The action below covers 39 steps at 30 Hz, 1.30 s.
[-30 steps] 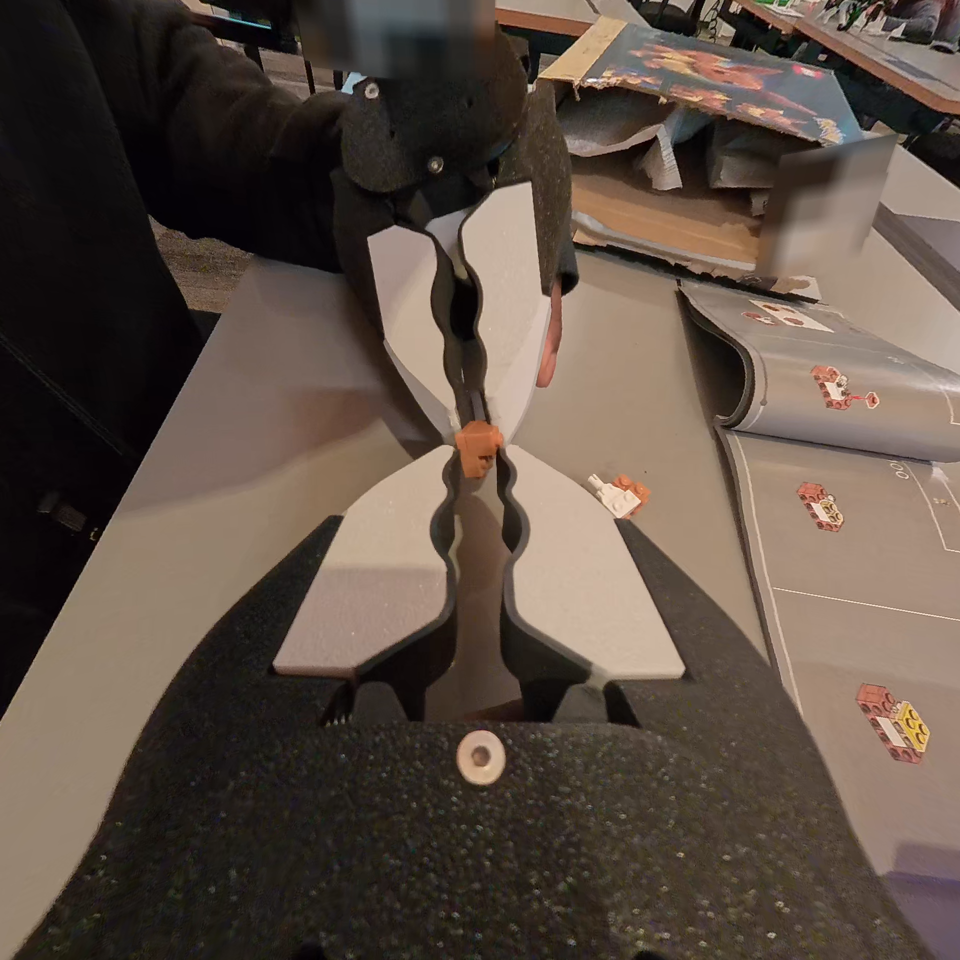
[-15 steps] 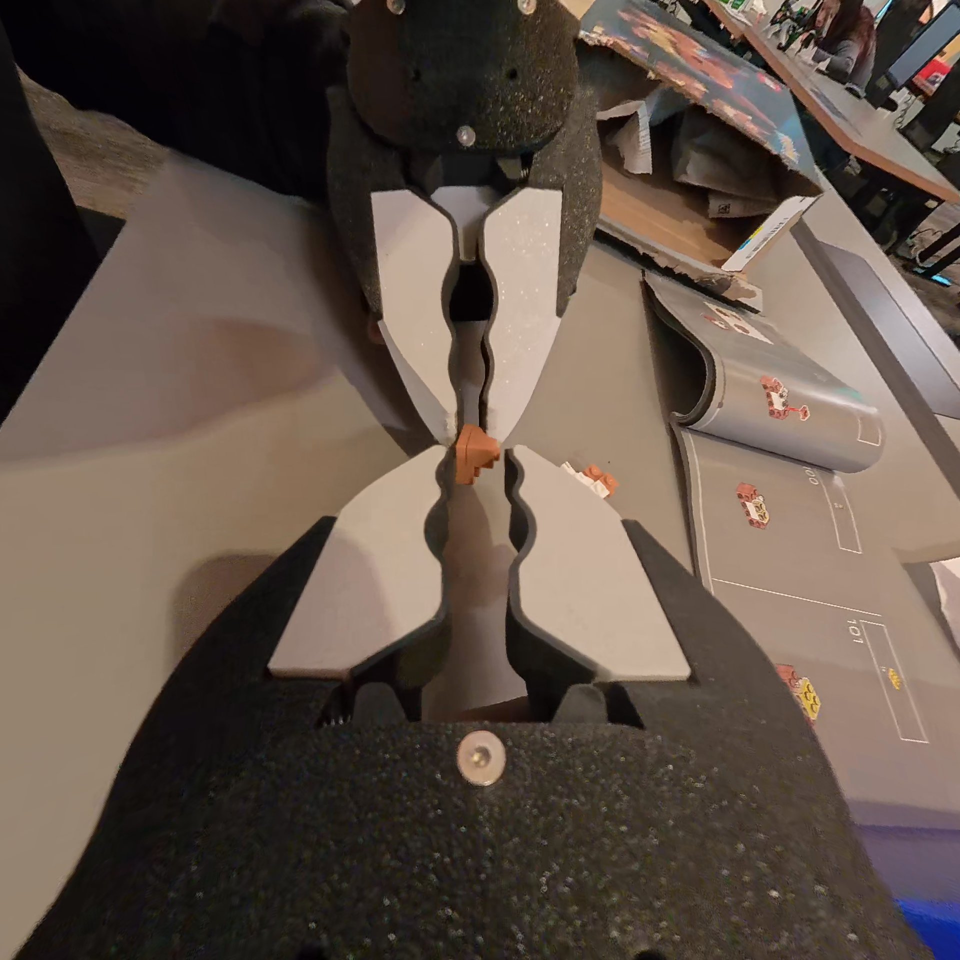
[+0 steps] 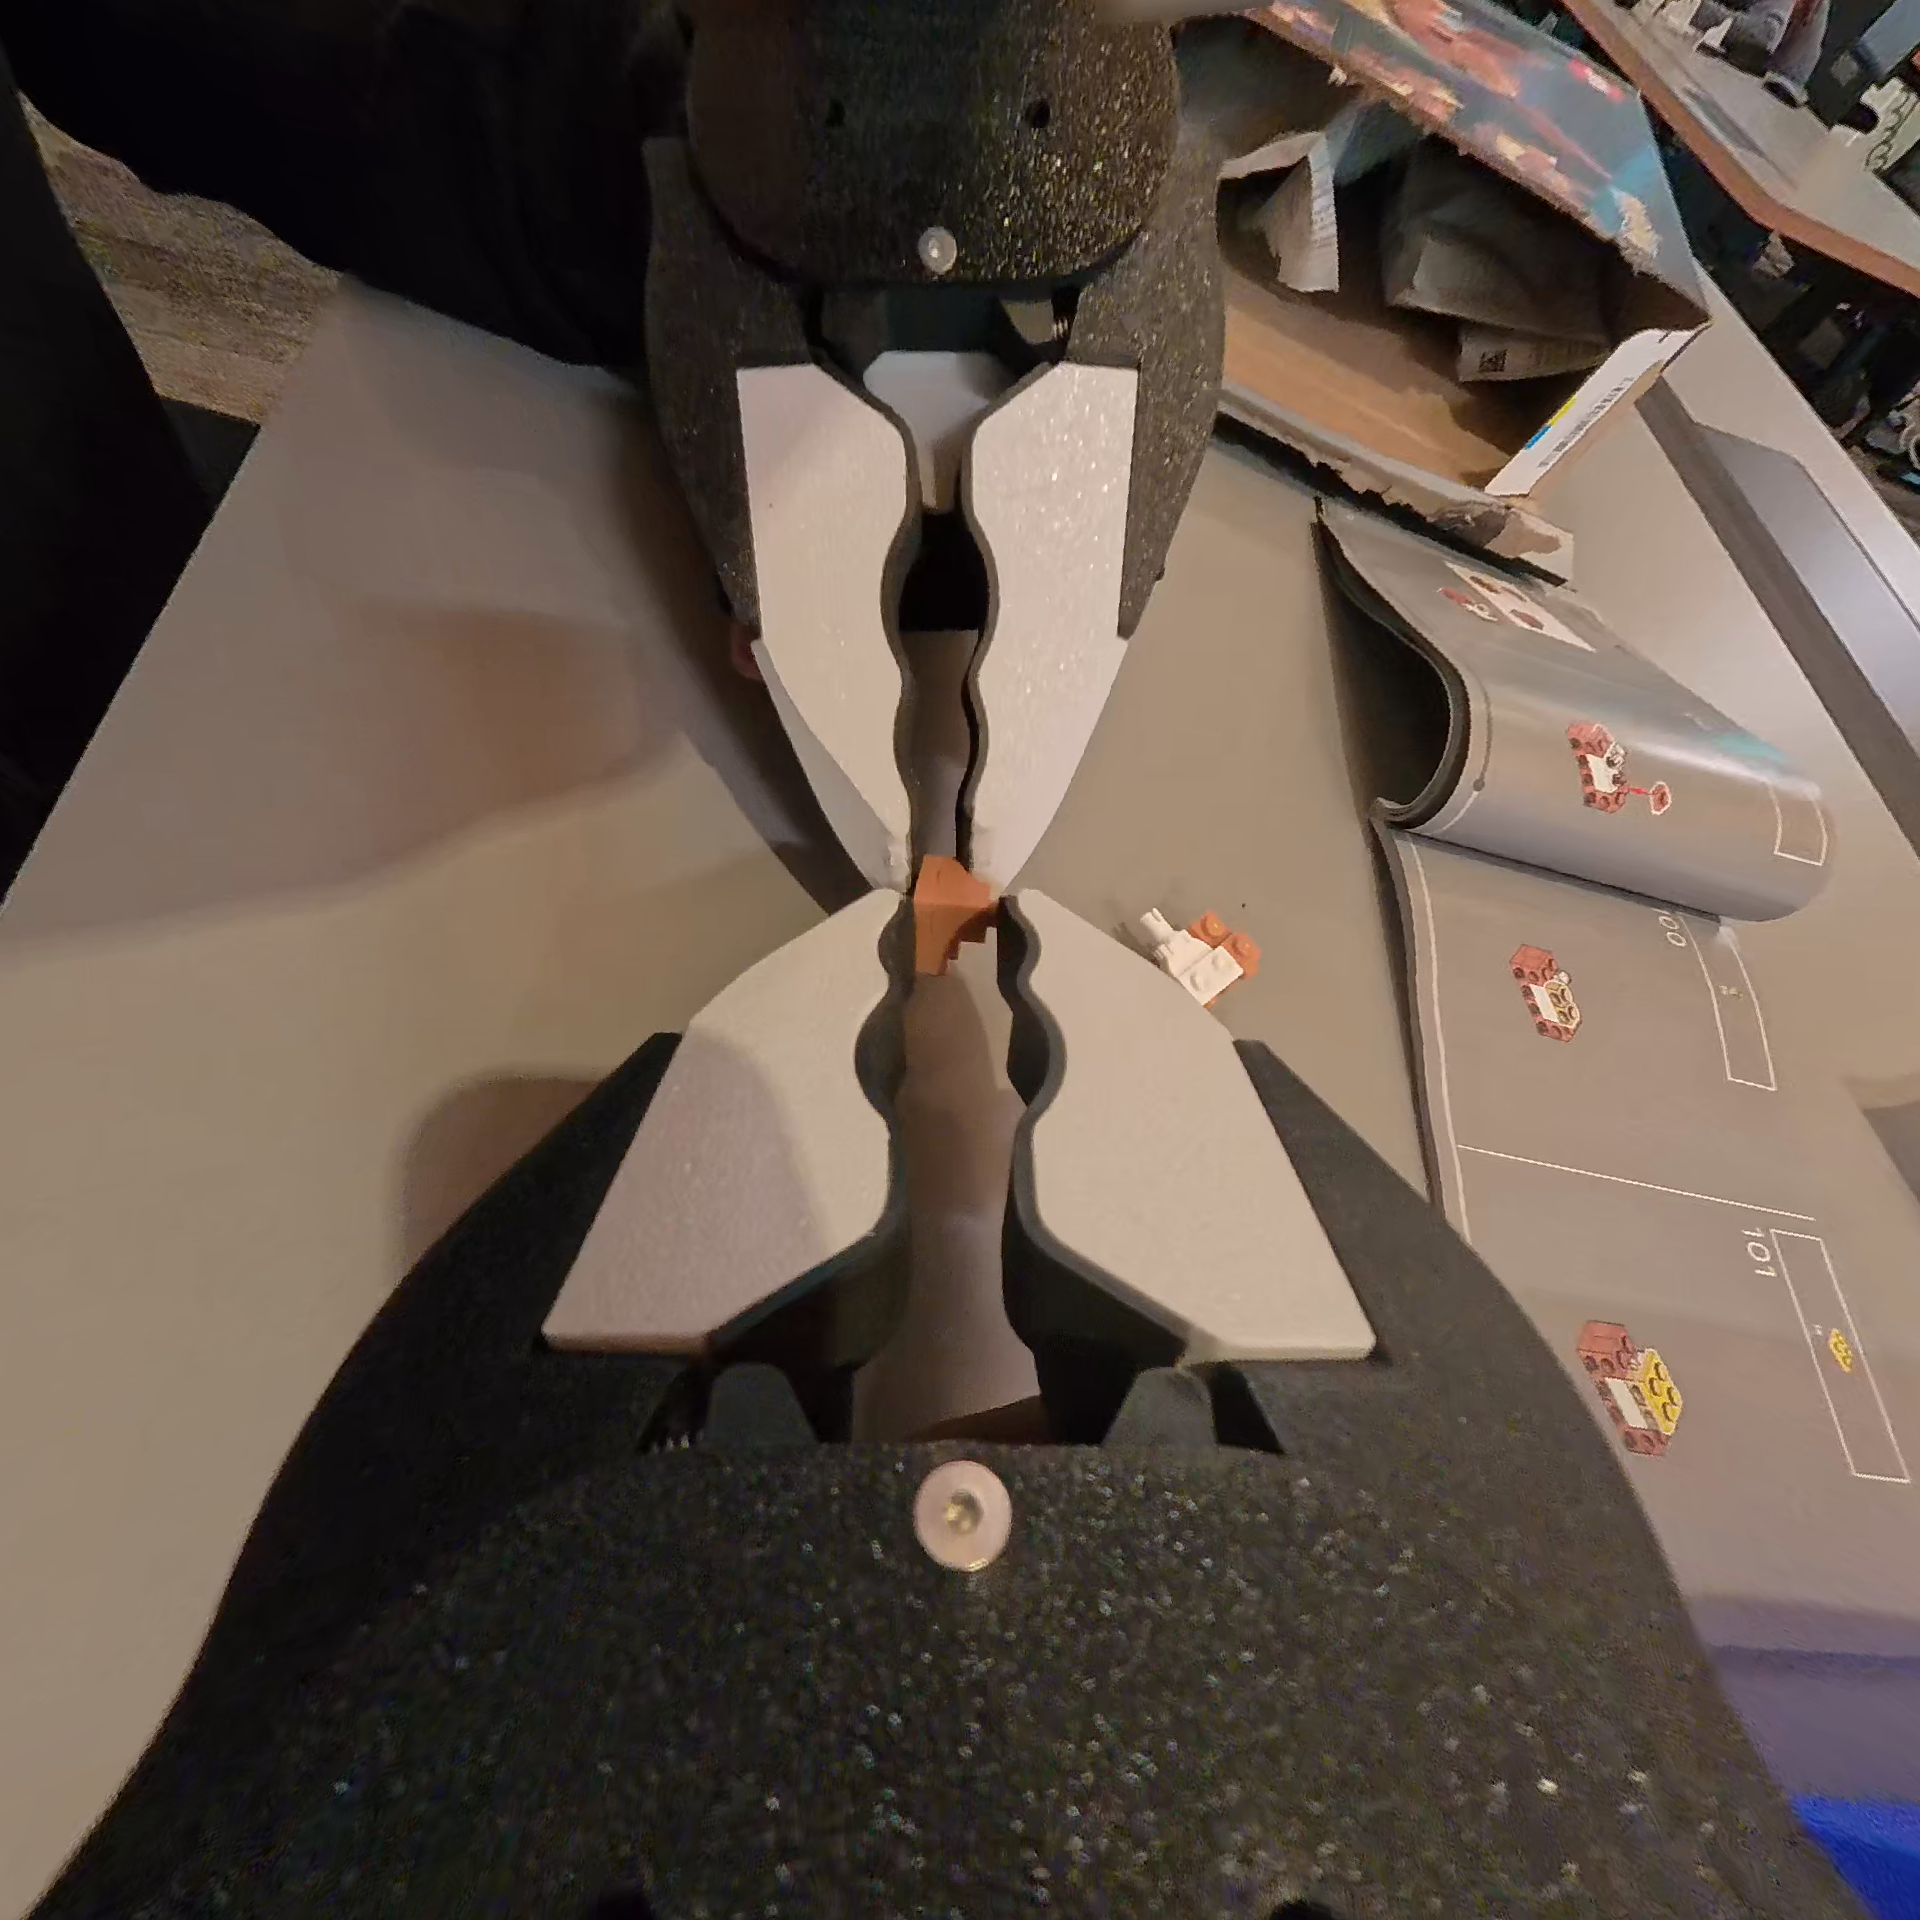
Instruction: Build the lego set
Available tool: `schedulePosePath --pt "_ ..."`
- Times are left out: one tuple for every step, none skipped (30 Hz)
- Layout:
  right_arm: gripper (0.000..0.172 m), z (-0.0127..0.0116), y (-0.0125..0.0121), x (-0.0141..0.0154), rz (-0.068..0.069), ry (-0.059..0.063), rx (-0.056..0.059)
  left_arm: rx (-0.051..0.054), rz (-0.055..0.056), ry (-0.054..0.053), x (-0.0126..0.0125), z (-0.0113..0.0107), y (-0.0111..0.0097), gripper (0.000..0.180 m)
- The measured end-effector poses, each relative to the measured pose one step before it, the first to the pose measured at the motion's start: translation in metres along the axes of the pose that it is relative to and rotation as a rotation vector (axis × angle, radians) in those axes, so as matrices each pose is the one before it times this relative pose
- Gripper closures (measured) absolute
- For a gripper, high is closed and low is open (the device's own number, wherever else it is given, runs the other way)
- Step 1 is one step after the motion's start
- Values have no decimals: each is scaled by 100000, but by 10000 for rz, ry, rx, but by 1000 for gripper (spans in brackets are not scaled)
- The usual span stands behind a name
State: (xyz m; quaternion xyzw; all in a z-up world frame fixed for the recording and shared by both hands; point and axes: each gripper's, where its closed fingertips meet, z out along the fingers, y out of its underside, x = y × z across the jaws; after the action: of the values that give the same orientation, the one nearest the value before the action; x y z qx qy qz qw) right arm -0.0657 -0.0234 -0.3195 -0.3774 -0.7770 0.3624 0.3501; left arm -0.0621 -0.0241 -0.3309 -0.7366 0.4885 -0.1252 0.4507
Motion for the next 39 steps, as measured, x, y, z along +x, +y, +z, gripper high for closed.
schedulePosePath --pt "157 -57 -94 -66 38 -68 67 62 23 45 81 -46 -92 174" --pt "157 -29 -33 -66 9 -55 33 16 13 34 60 -10 -39 174" --pt "157 3 9 22 37 11 -14 -25 13 -40 -42 7 9 175" --pt "157 -13 -7 44 5 25 9 1 66 -65 -46 -1 -16 175" --pt "157 -58 -69 -37 8 -41 56 47 54 -1 35 -21 -74 175" --pt "157 -65 -73 -10 52 -47 73 51 -23 3 4 -33 -101 175" --pt "157 -42 -72 58 104 -8 47 16 -39 -25 -76 -31 -56 175" --pt "157 -27 -37 27 57 -21 35 -2 5 -2 -19 -29 -37 175" --pt "157 -23 -65 17 3 -2 53 22 53 -36 -26 -28 -43 175" --pt "157 -26 -56 -5 10 -8 43 23 24 -9 0 -34 -43 175" --pt "157 7 -12 -46 36 -44 7 6 9 27 40 -13 0 175" --pt "157 -2 -17 15 13 4 13 15 11 -25 -18 -7 -3 175" --pt "157 3 -25 -21 -14 -3 18 8 -3 23 17 -18 -14 175" --pt "157 -1 -13 -60 -21 -25 2 2 30 33 49 -10 8 175" --pt "157 -16 -21 78 9 45 27 24 14 -86 -88 -5 -28 175" --pt "157 -35 -36 -42 14 -58 34 34 -23 51 59 -11 -50 175" --pt "157 -28 -18 -11 26 -22 21 18 16 -17 -7 -2 -36 175" --pt "157 -26 4 56 21 17 11 -3 16 -51 -68 10 -8 175" --pt "157 12 40 -53 -11 -38 -28 -30 16 41 58 38 31 175" --pt "157 11 49 6 -56 23 -27 -28 17 -11 -12 38 42 175" --pt "157 12 22 77 -63 82 -3 -8 -16 -54 -98 9 27 175" --pt "157 -3 6 44 -65 55 11 24 -47 2 -38 19 -6 175" --pt "157 -23 -40 30 -49 35 40 72 -2 -6 -31 -12 -30 175" --pt "157 -14 -74 107 -9 79 61 93 27 -91 -148 -28 -43 175" --pt "157 -9 -24 101 -8 71 32 56 -1 -59 -114 -24 -6 175" --pt "157 0 34 3 -42 25 -18 8 59 -25 -20 20 35 175" --pt "157 25 109 37 -58 62 -72 -30 223 -146 -94 29 68 174" --pt "153 -7 130 182 -68 164 -90 -116 236 -132 -65 42 191 174" --pt "146 -56 51 178 -60 124 -34 -138 154 -26 50 65 250 174" --pt "141 -84 -32 63 24 10 18 -102 76 -37 9 63 219 174" --pt "140 -119 -123 -22 79 -58 74 -44 2 -24 -29 42 96 174" --pt "140 -97 -146 1 58 -29 87 55 -23 -5 -36 -5 -84 174" --pt "140 -45 -61 39 -25 35 18 53 -50 8 -45 -17 -79 174" --pt "141 22 39 33 -104 62 -47 41 -57 23 -25 -15 -56 174" --pt "142 67 131 -37 -139 48 -89 35 -25 30 14 -15 -51 174" --pt "143 95 127 -110 -152 32 -90 38 0 20 30 -19 -59 174" --pt "145 99 103 -180 -151 -5 -81 36 1 25 57 -8 -62 174" --pt "147 106 39 -166 -136 13 -46 39 -4 21 48 0 -79 174" --pt "149 92 -1 -153 -129 15 -31 37 7 36 81 11 -82 174"
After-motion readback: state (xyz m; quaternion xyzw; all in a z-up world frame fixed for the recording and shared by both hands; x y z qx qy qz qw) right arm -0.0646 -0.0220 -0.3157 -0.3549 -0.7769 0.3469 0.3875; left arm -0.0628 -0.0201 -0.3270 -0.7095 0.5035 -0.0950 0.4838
